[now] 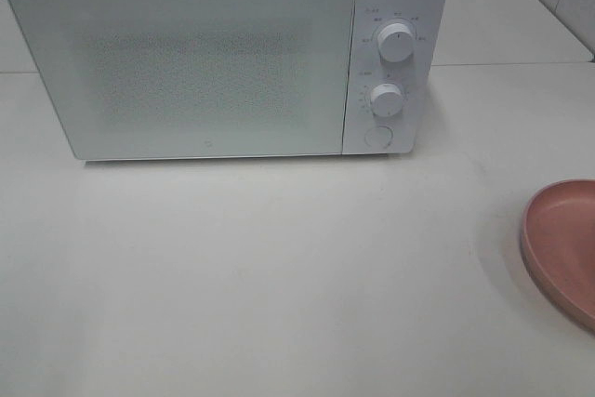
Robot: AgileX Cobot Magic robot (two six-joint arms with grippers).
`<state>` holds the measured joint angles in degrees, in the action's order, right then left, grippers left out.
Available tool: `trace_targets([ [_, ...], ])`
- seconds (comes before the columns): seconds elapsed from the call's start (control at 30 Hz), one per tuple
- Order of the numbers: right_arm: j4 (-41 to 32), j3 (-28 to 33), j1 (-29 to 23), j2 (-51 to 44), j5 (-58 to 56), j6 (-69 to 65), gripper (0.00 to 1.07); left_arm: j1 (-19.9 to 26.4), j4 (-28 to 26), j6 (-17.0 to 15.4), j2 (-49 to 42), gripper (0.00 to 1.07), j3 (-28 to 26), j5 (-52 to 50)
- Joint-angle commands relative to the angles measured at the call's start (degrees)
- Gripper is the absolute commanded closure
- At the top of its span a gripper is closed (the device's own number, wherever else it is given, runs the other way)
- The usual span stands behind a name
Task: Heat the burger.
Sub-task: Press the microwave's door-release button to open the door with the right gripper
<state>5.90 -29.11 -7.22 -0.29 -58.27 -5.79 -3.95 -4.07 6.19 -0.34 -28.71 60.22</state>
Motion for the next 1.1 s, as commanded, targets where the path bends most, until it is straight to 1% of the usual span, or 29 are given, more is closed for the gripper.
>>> trace_targets([
  [0.03,0.2,0.1,0.3,-1.4,0.6,-0.2,0.32,-0.2,0.0,0.0,-1.3,0.09,0.2,-0.6],
  [0.5,0.2,-0.3,0.3,-1.4,1.0,-0.1,0.32,-0.2,0.0,0.0,-1.3,0.09,0.2,-0.6],
  [0.67,0.5,-1.1,0.3,1.9,2.5,-0.1,0.32,-0.2,0.0,0.0,-1.3,0.09,0.2,-0.6],
  [0.73,0.7,-1.1,0.3,6.8,3.2,-0.1,0.32,-0.2,0.0,0.0,-1.3,0.09,0.2,-0.6],
  [0.77,0.7,-1.1,0.3,6.8,3.2,-0.1,0.32,-0.2,0.0,0.0,-1.3,0.09,0.2,-0.6],
  [0.83,0.6,-1.4,0.3,10.7,5.2,-0.1,0.32,-0.2,0.0,0.0,-1.3,0.09,0.2,-0.6],
  [0.9,0.5,-1.5,0.3,12.0,6.2,-0.1,0.32,-0.2,0.0,0.0,-1.3,0.09,0.2,-0.6],
  [0.93,0.5,-1.5,0.3,14.4,9.6,-0.1,0.32,-0.2,0.0,0.0,-1.3,0.09,0.2,-0.6],
  [1.0,0.5,-1.5,0.3,15.4,11.1,-0.1,0.32,-0.2,0.0,0.0,-1.3,0.09,0.2,-0.6],
  [1.03,0.8,-1.5,0.3,17.6,15.1,0.2,0.32,-0.2,0.0,0.0,-1.3,0.09,0.2,-0.6],
  [1.07,0.8,-1.5,0.3,17.6,15.1,0.2,0.32,-0.2,0.0,0.0,-1.3,0.09,0.2,-0.6],
  [1.1,1.4,-1.5,0.3,19.9,18.0,0.1,0.32,-0.2,0.0,0.0,-1.3,0.09,0.2,-0.6],
])
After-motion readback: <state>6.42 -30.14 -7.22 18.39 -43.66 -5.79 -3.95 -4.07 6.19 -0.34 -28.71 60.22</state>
